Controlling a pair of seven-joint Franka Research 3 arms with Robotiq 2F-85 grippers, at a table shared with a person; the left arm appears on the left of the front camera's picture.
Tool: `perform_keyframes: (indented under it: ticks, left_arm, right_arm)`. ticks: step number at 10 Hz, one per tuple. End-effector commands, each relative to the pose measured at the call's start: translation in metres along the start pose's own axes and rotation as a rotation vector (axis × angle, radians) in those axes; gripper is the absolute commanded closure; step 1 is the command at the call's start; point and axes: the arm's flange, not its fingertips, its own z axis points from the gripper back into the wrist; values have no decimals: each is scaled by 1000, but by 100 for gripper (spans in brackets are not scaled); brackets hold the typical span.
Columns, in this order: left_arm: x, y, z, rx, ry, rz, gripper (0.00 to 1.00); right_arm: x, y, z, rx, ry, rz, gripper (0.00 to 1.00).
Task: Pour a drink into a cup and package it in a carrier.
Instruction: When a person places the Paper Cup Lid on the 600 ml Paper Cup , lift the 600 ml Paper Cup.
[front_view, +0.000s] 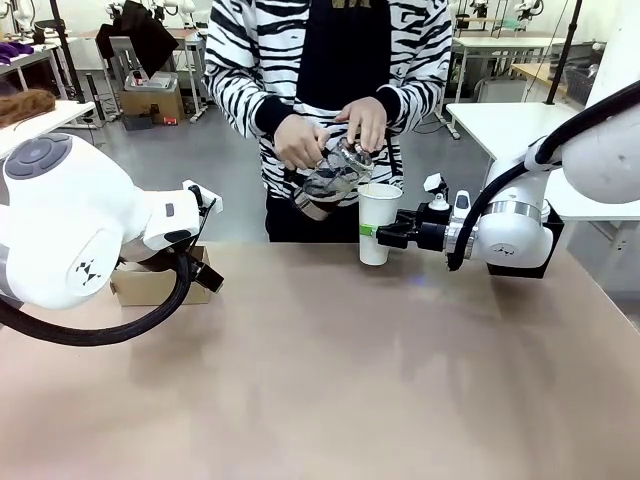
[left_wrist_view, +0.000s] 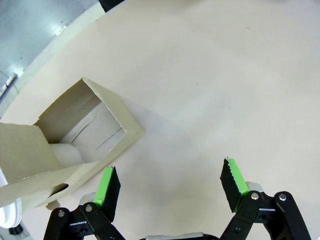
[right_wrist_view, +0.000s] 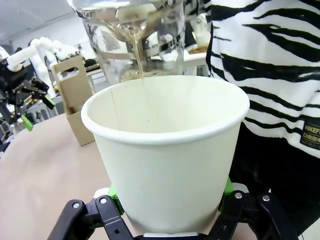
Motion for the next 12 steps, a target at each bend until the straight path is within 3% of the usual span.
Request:
perform_keyframes:
  ticks: [1, 12]
  left_arm:
    - [1, 0, 2, 0, -5, -1, 0]
    - [1, 0, 2, 0, -5, -1, 0]
  right_arm:
    - [3, 2, -2, 3, -2, -5, 20]
    - [3, 2, -2, 3, -2, -5, 20]
